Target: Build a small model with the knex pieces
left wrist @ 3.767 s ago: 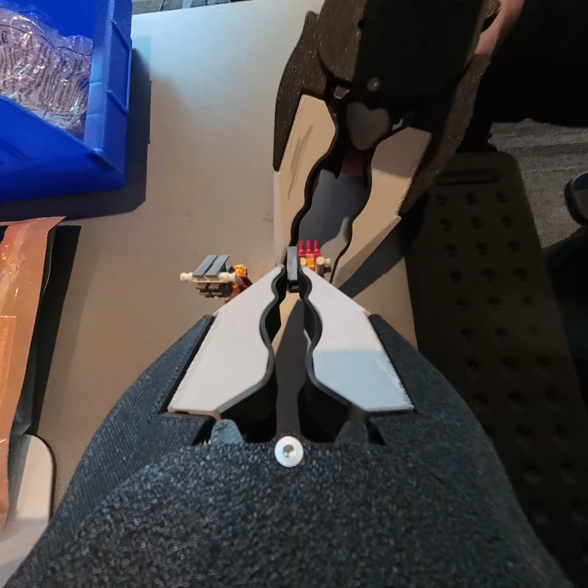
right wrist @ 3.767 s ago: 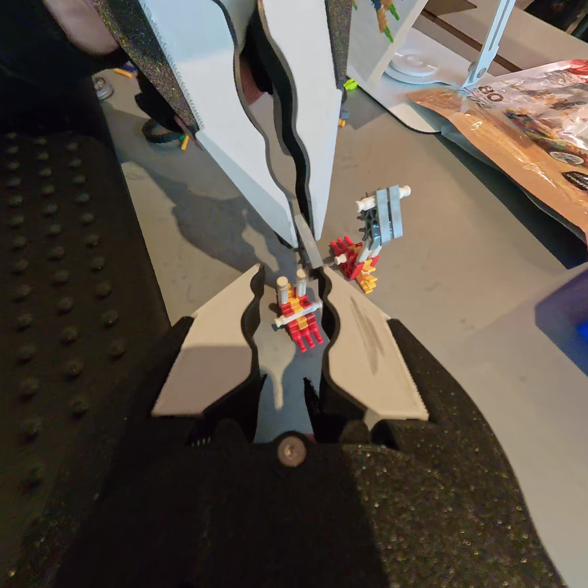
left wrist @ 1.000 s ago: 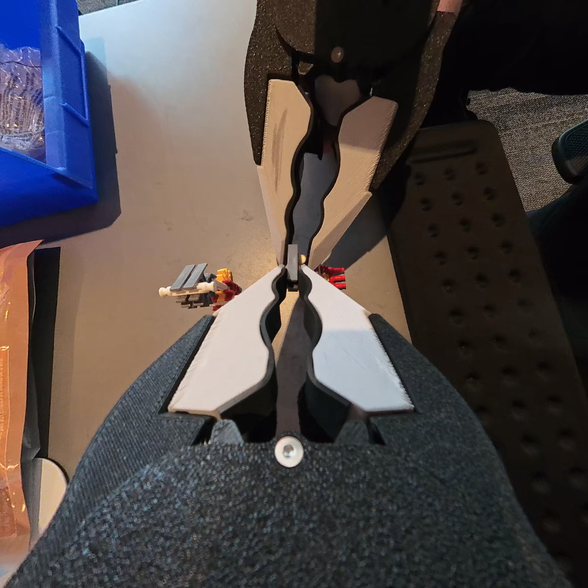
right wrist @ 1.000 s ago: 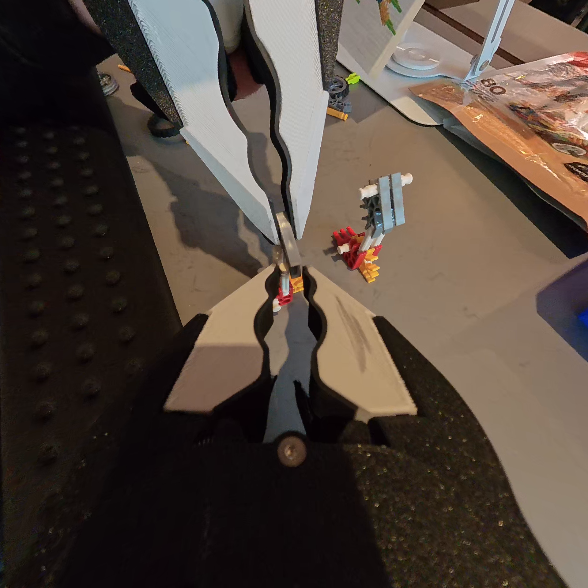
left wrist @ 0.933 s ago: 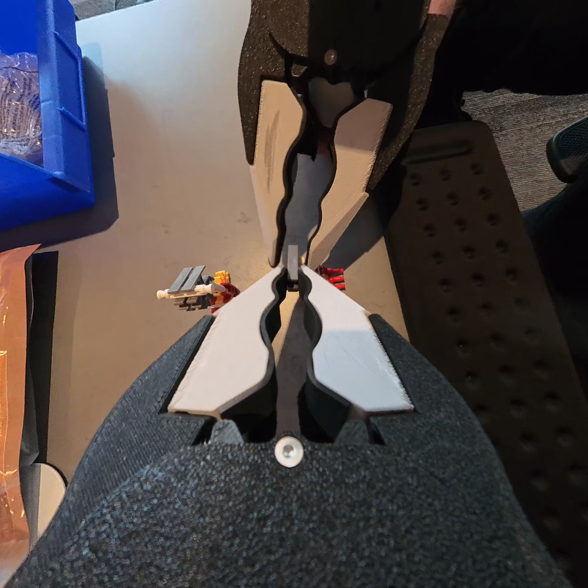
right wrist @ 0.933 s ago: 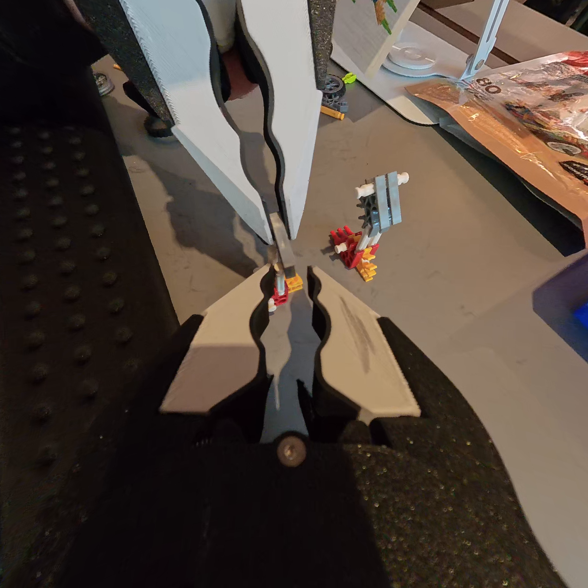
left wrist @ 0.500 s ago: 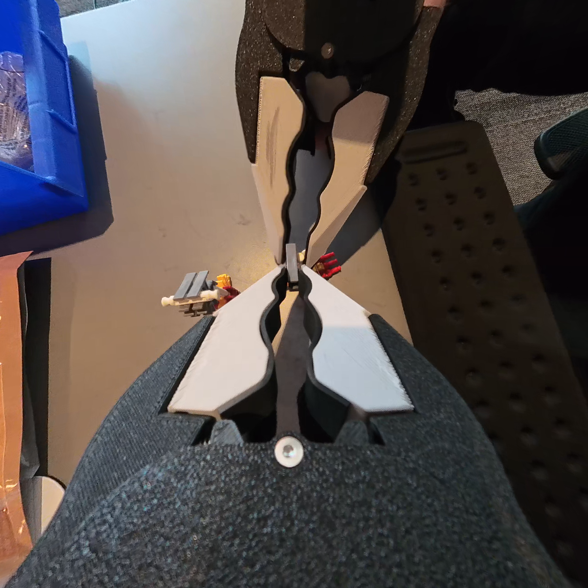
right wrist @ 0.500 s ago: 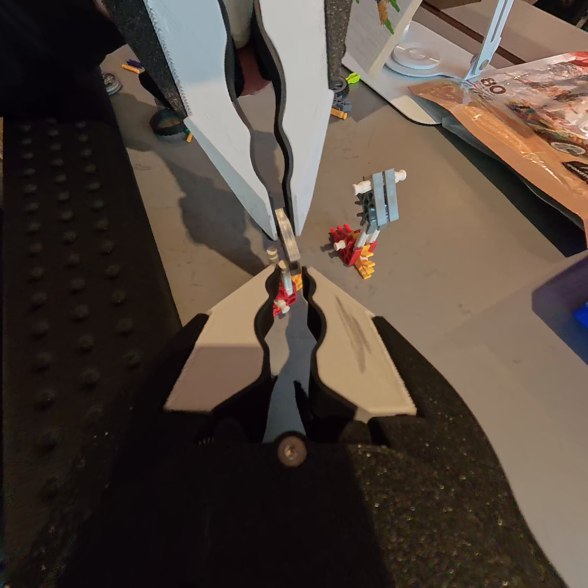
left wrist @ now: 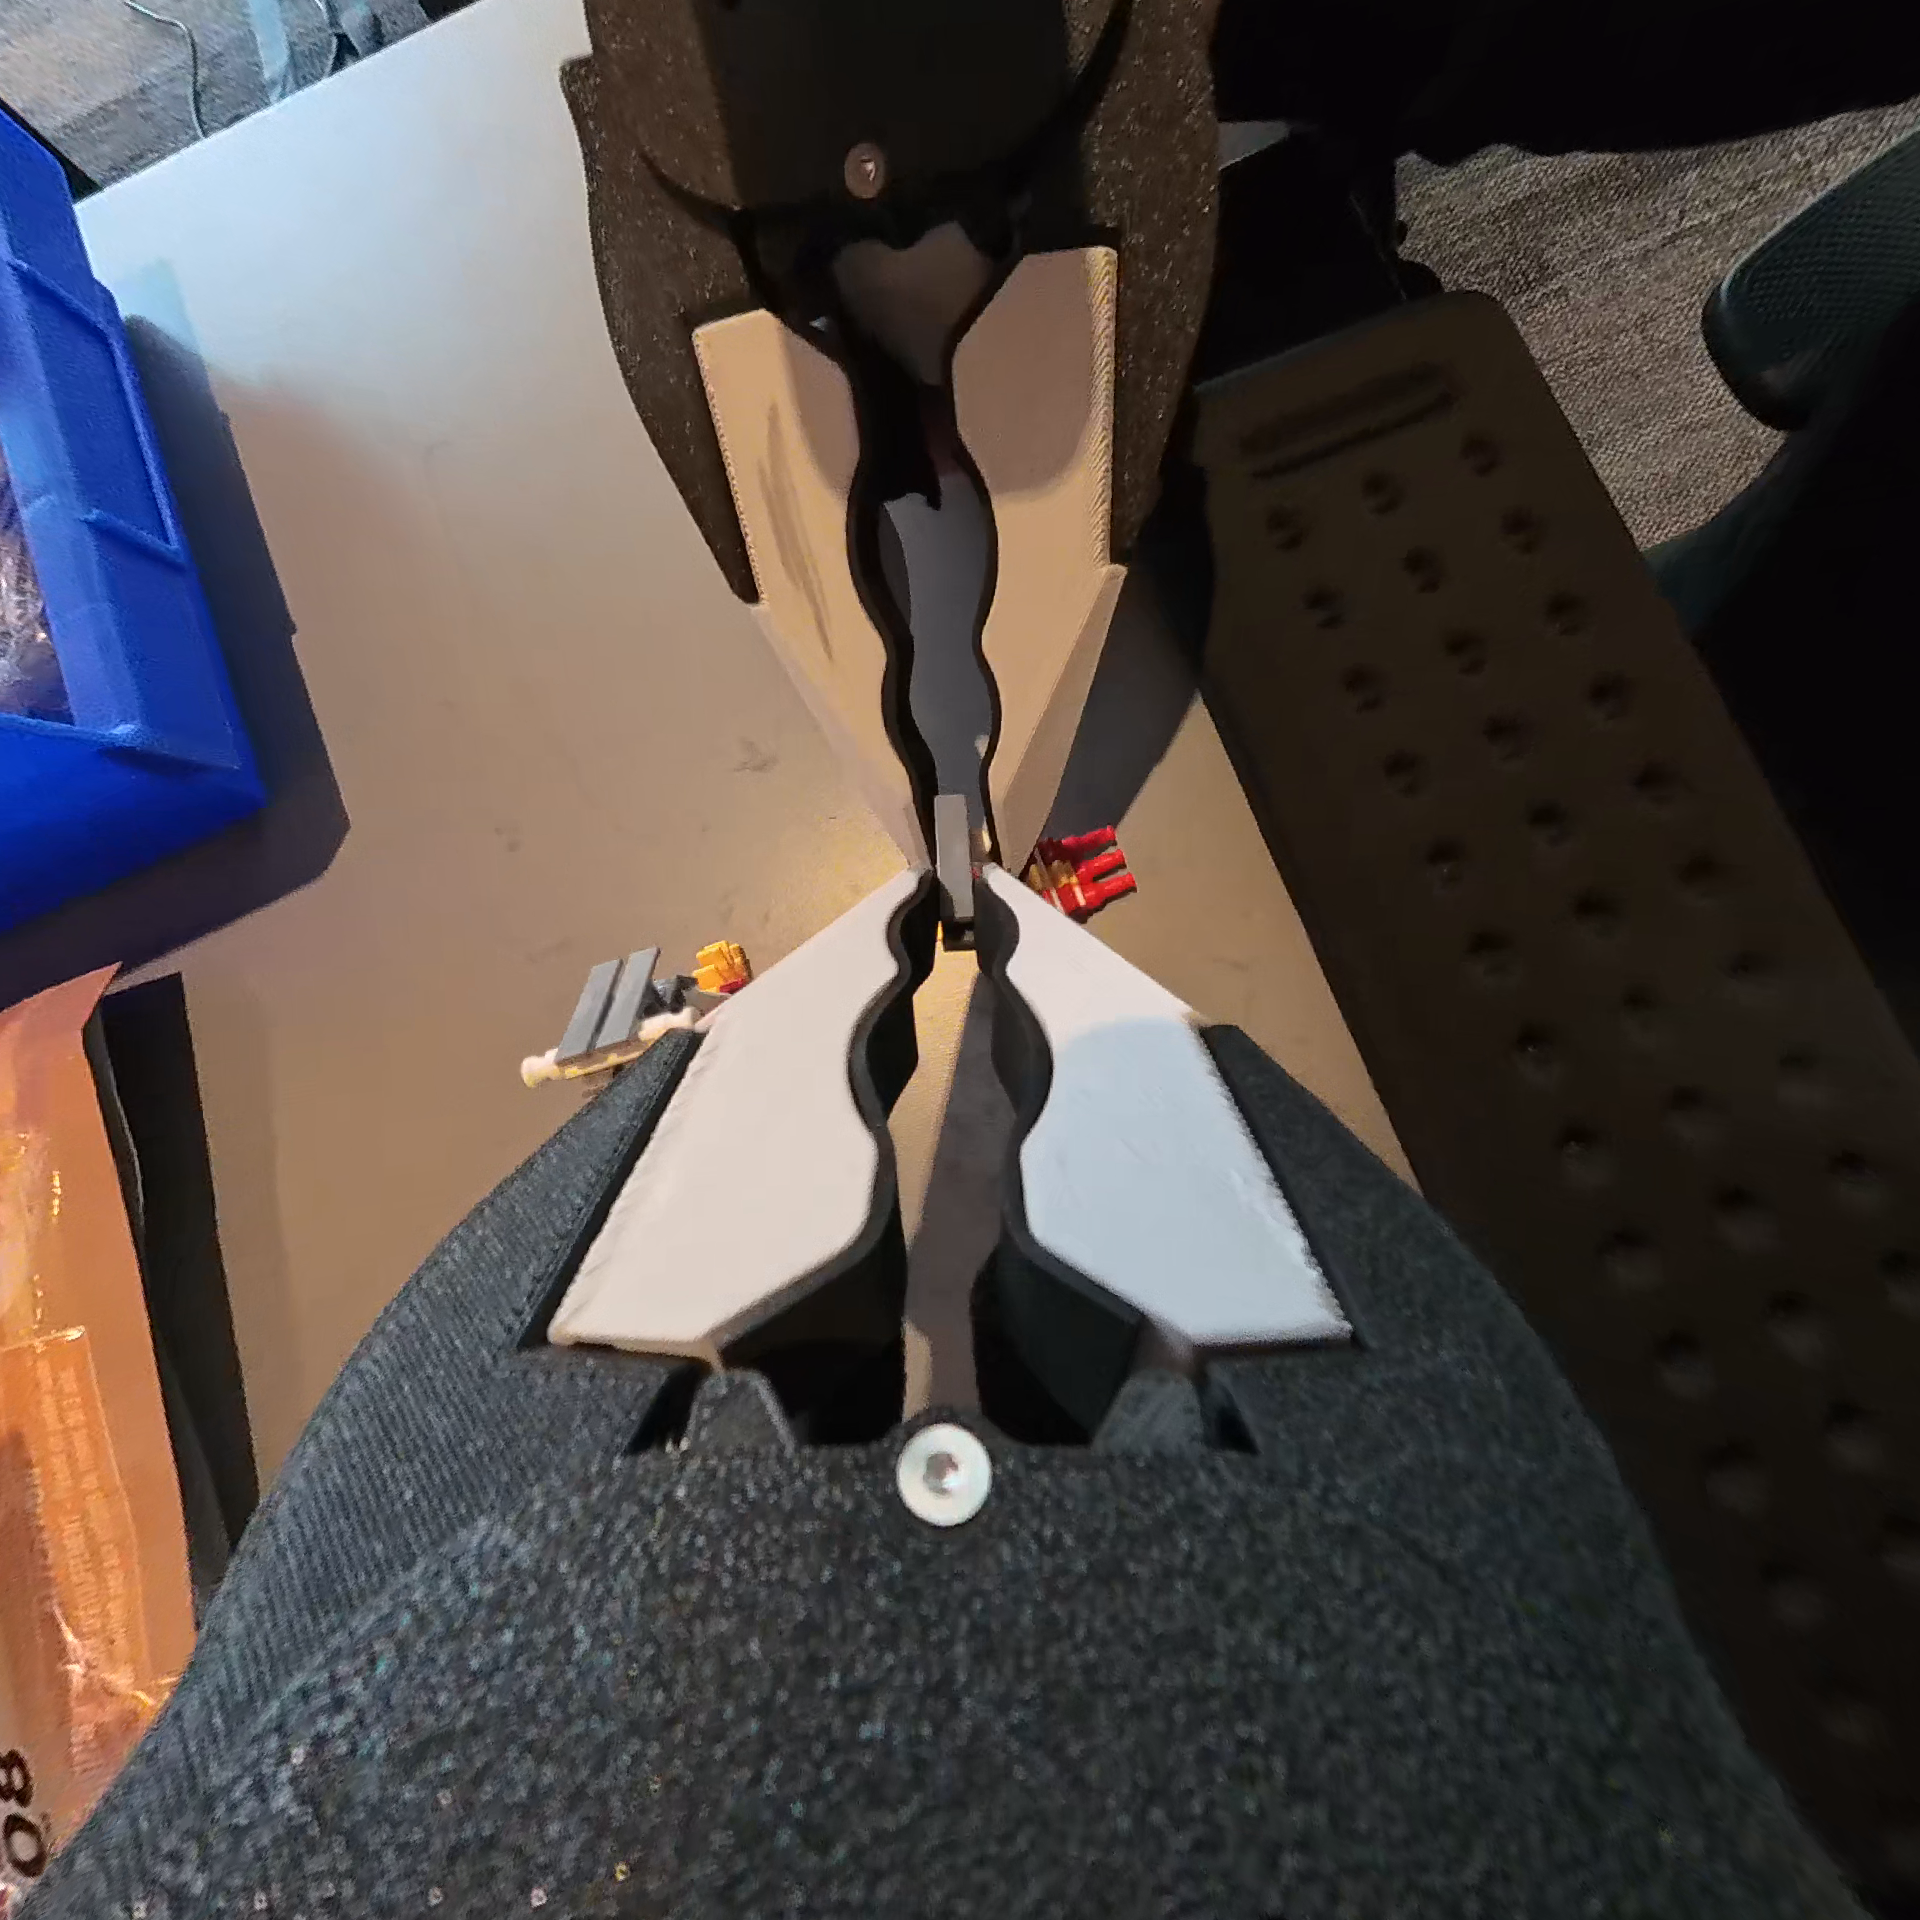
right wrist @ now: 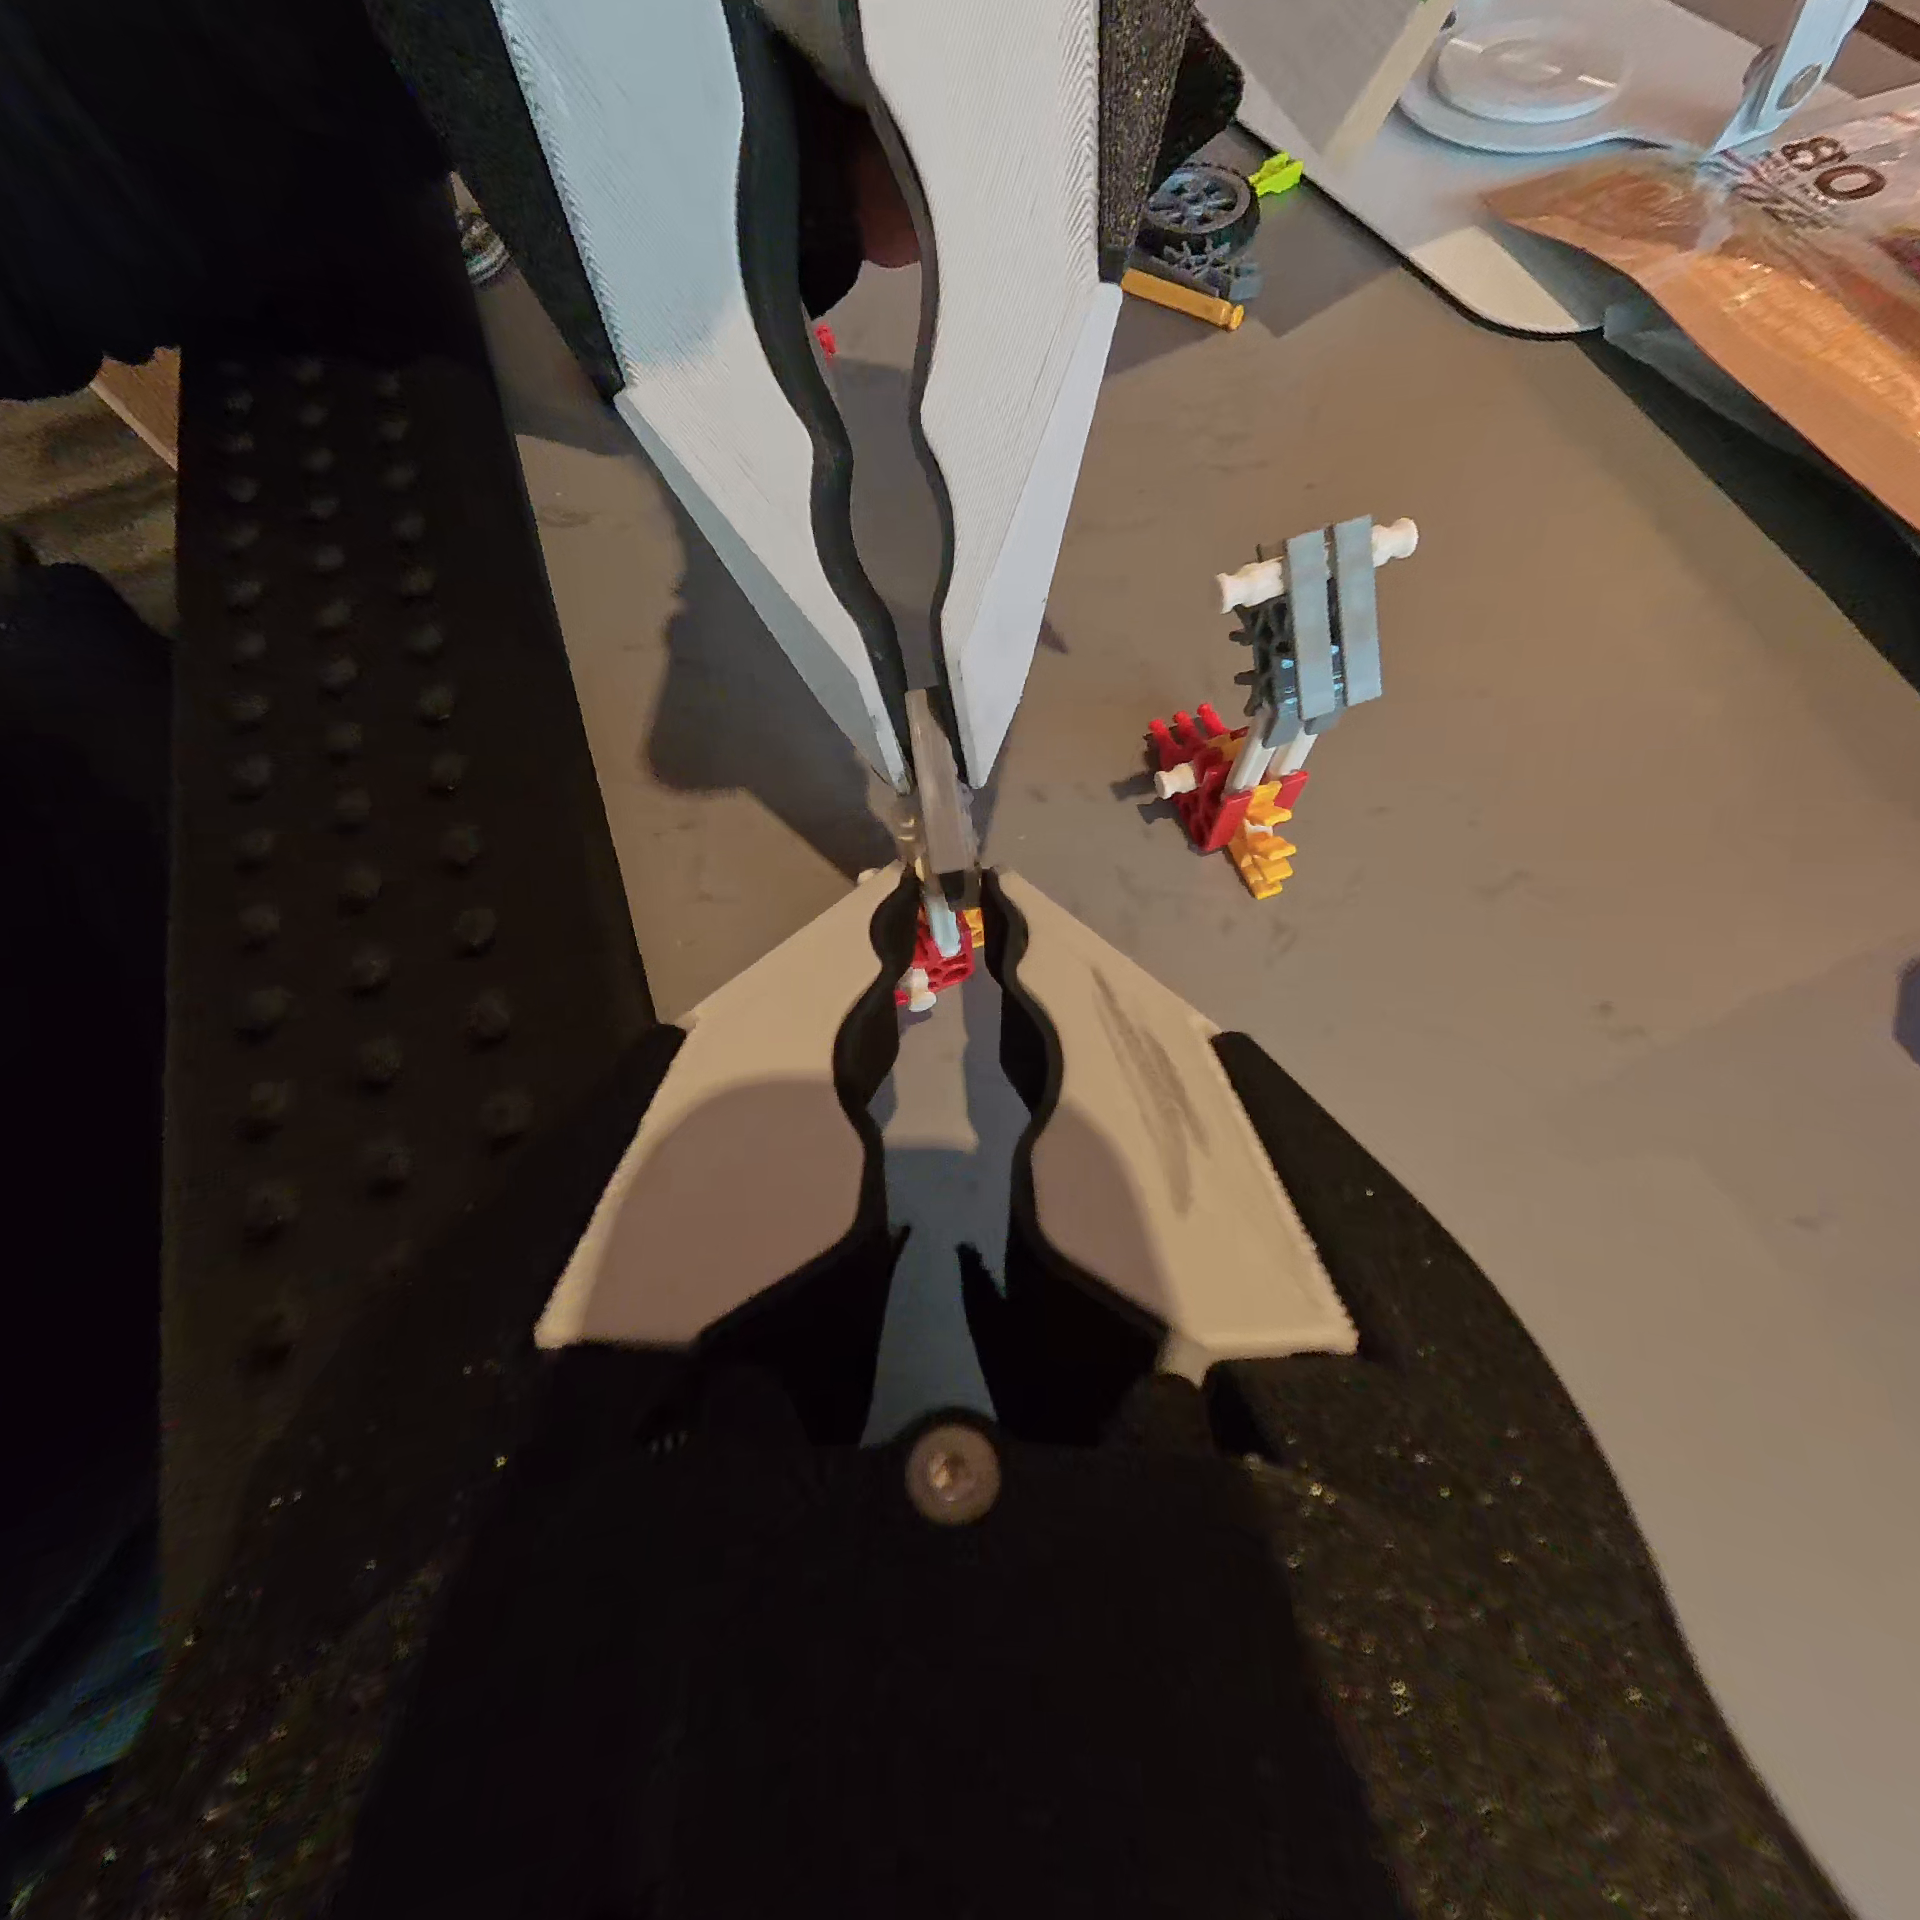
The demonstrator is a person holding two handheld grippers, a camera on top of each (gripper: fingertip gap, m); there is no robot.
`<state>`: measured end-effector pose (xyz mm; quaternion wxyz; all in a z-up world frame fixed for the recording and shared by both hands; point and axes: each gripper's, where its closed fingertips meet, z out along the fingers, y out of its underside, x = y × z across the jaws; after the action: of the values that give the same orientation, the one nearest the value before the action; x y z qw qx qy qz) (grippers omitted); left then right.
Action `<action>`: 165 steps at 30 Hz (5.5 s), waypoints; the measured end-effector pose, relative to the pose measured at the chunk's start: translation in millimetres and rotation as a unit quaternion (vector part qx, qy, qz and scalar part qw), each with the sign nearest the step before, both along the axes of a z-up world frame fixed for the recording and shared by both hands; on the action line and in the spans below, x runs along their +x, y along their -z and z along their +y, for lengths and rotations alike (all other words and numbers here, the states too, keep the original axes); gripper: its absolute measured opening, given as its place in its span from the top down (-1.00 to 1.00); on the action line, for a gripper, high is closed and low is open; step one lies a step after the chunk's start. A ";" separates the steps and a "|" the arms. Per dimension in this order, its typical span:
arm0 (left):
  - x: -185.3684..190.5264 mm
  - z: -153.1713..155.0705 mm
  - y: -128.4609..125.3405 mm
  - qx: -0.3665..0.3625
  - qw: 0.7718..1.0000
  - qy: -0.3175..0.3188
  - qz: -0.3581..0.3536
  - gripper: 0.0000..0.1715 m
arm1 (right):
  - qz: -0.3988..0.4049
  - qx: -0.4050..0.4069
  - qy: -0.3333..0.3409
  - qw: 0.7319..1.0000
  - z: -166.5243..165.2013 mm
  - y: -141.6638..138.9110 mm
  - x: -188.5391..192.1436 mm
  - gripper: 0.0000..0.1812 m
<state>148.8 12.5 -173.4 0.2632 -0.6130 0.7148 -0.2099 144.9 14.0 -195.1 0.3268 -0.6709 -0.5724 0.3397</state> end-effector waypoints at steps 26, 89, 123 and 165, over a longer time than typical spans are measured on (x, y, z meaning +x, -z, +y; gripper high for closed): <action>2.5 8.2 -2.2 0.007 1.000 0.012 -0.007 0.94 | -0.017 0.004 0.002 1.000 9.4 0.0 1.8 0.89; 17.7 24.4 4.9 0.084 0.994 -0.052 -0.035 0.64 | 0.010 0.053 0.112 0.992 16.8 -1.4 13.3 0.95; 16.7 17.7 8.2 0.133 0.991 0.031 0.008 0.76 | 0.010 0.051 0.094 0.994 11.2 -1.3 10.9 0.95; 18.3 30.8 0.8 0.117 0.991 -0.052 -0.038 0.53 | -0.019 0.100 0.090 0.991 16.4 -3.5 14.2 0.94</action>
<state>167.1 43.3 -174.3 0.3709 -0.6062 0.6906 -0.1344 159.0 30.4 -191.5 0.4107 -0.6902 -0.5466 0.2371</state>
